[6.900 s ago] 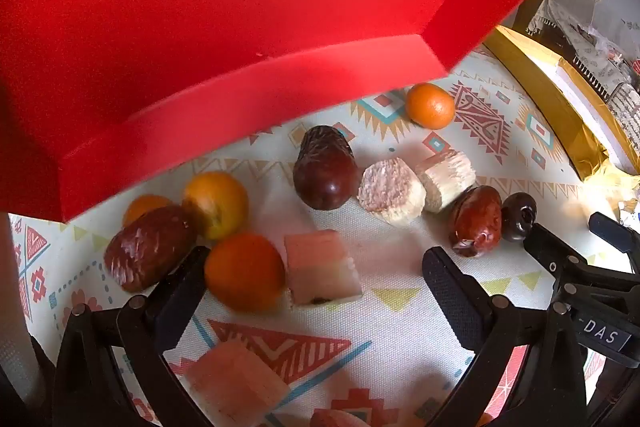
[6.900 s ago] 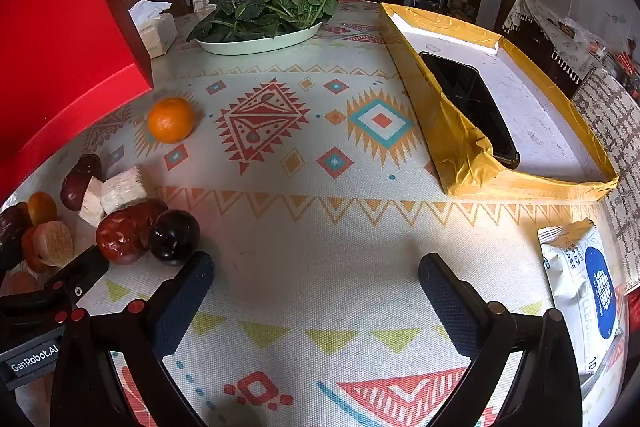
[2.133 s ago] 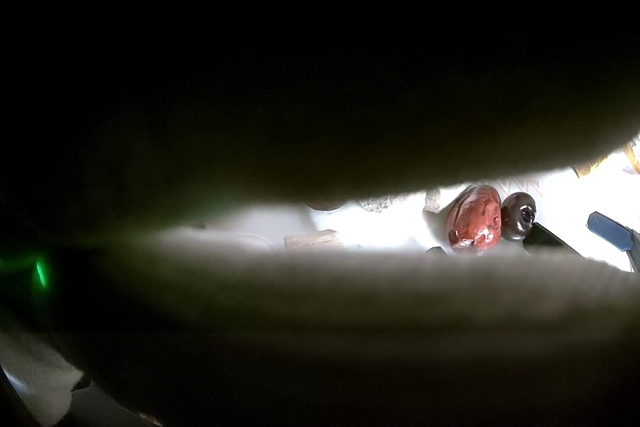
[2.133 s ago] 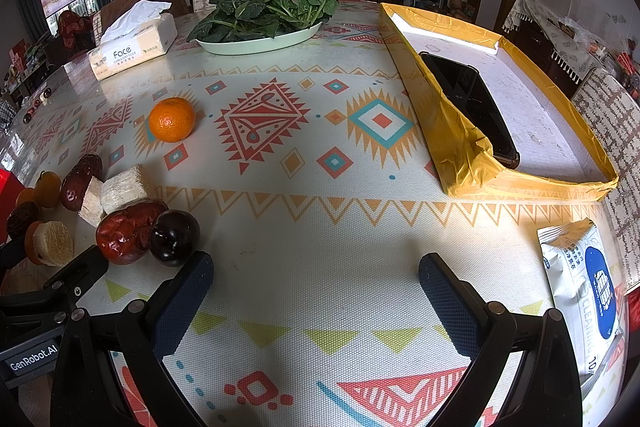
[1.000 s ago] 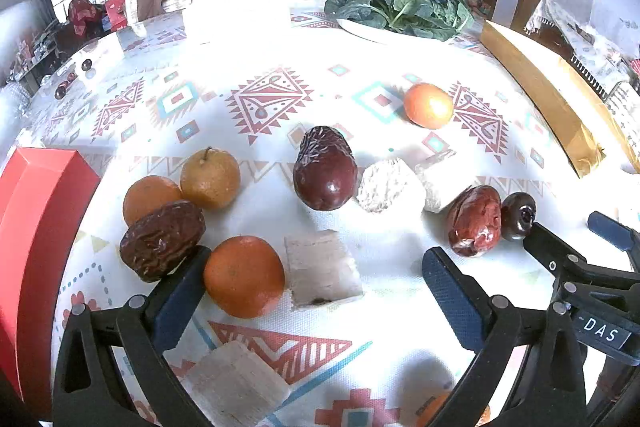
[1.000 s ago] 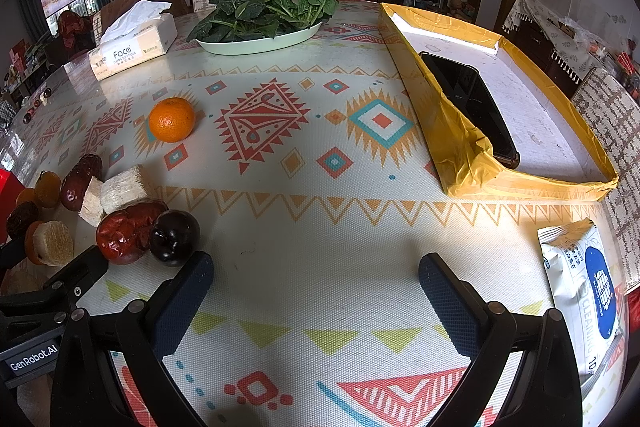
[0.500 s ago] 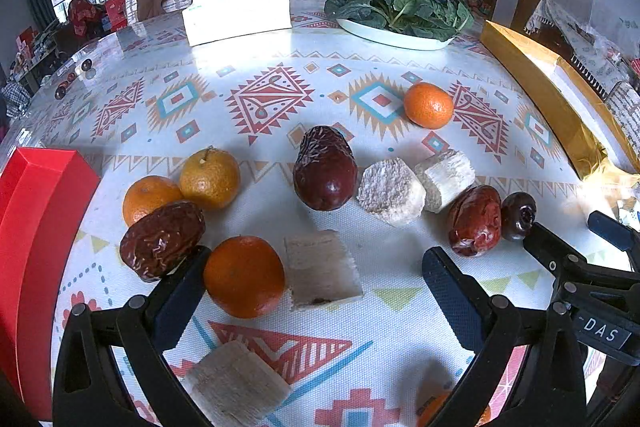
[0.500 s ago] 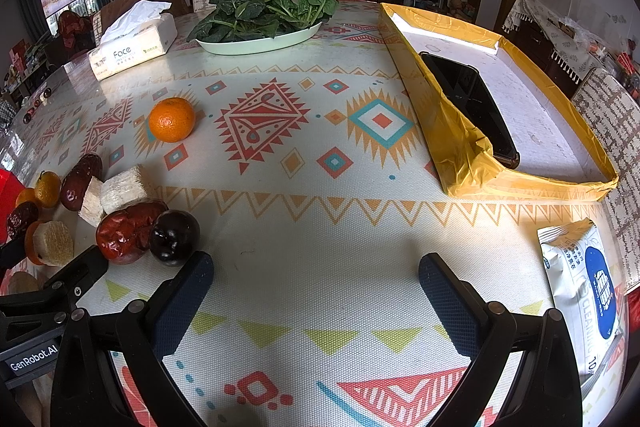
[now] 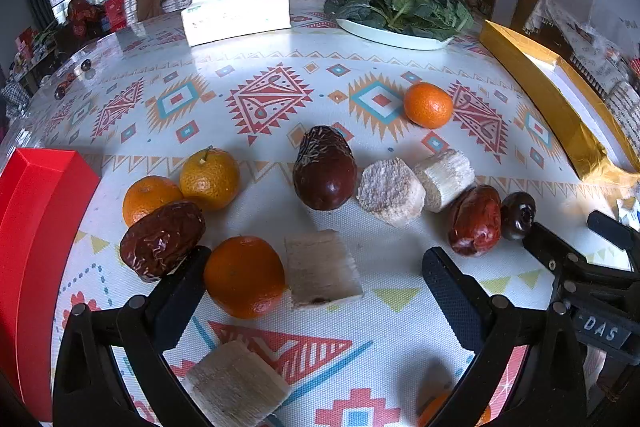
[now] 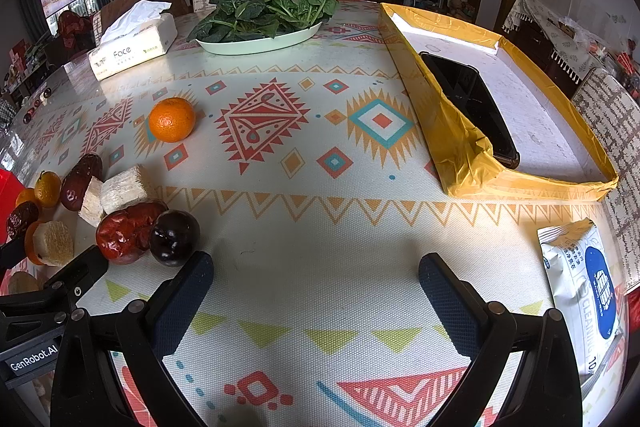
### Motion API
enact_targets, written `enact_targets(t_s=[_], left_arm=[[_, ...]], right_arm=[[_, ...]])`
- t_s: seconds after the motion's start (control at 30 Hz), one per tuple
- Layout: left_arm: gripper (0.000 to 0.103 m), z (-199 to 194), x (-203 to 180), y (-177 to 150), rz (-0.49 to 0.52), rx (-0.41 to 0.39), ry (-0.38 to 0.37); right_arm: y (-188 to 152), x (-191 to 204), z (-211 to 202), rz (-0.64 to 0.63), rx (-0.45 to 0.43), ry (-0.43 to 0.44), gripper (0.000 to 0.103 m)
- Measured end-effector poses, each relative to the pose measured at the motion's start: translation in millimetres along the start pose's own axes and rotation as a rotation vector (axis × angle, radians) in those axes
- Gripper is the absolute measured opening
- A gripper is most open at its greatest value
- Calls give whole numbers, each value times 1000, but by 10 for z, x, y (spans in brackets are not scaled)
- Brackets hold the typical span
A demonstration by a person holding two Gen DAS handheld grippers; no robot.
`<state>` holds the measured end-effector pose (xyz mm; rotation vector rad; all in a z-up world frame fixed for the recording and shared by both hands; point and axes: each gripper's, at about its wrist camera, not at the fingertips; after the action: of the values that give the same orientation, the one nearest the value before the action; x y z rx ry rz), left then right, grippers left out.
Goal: Organize fruits
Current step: 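Move left tool toward a white cube while right tool approaches a tangerine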
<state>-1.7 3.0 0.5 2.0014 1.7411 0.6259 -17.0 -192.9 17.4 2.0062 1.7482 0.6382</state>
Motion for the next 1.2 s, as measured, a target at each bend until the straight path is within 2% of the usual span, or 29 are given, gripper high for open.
enact_targets(t_s=[0.17,0.23,0.5,0.57,0.67,0.73,0.8,0.9,0.97,1.0,1.03,1.1,1.13,1.17,1.2], left_arm=[[103,-9,50,1,88,37,-80],[103,-20,49,-33,104,45,-70],[103,-19,31,-7,106,65,-74],[103,-12,42,9,118,86,-88],[99,-78,139,-28,81,72,-123],[86,-210,265,-47,32,31,-154],[85,-475,414,-56,1,-61,-168],[85,-1085,678,-114,-26,-271,-106],[90,-1518,890,-200,-47,-380,-90],[100,-1674,975,-233,-57,-417,-99],[103,-1827,1074,-266,-65,-459,-117],[103,-2054,1235,-348,-78,-538,-155],[103,-2105,1313,-386,-85,-570,-179],[103,-2104,1376,-414,-94,-586,-192],[103,-2052,1423,-419,-106,-570,-171]], right_arm=[[0,0,0,0,0,0,103],[0,-1,0,0,0,0,103],[13,-4,1,-2,22,5,103],[38,9,5,14,67,-11,103],[6,3,0,23,57,-17,103],[13,-4,8,22,54,-11,103],[12,10,4,20,52,-9,103],[-14,-18,-56,13,49,9,103],[-35,-35,-153,20,12,34,98],[-55,-37,-263,21,-29,49,96],[-83,-26,-403,16,-77,66,96],[-178,1,-758,5,-211,112,97],[-268,31,-996,-11,-313,134,97],[-337,58,-1137,-24,-379,145,103],[-407,95,-1260,-37,-441,171,103]])
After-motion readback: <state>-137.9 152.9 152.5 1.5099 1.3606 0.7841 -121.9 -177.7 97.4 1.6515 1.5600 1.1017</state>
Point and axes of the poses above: each gripper's, at about its wrist camera, not at the fingertips, and z roughly the way its jaws point, x to its left, y to its top, and after that the axes turned 8 degrees about z, right-handed
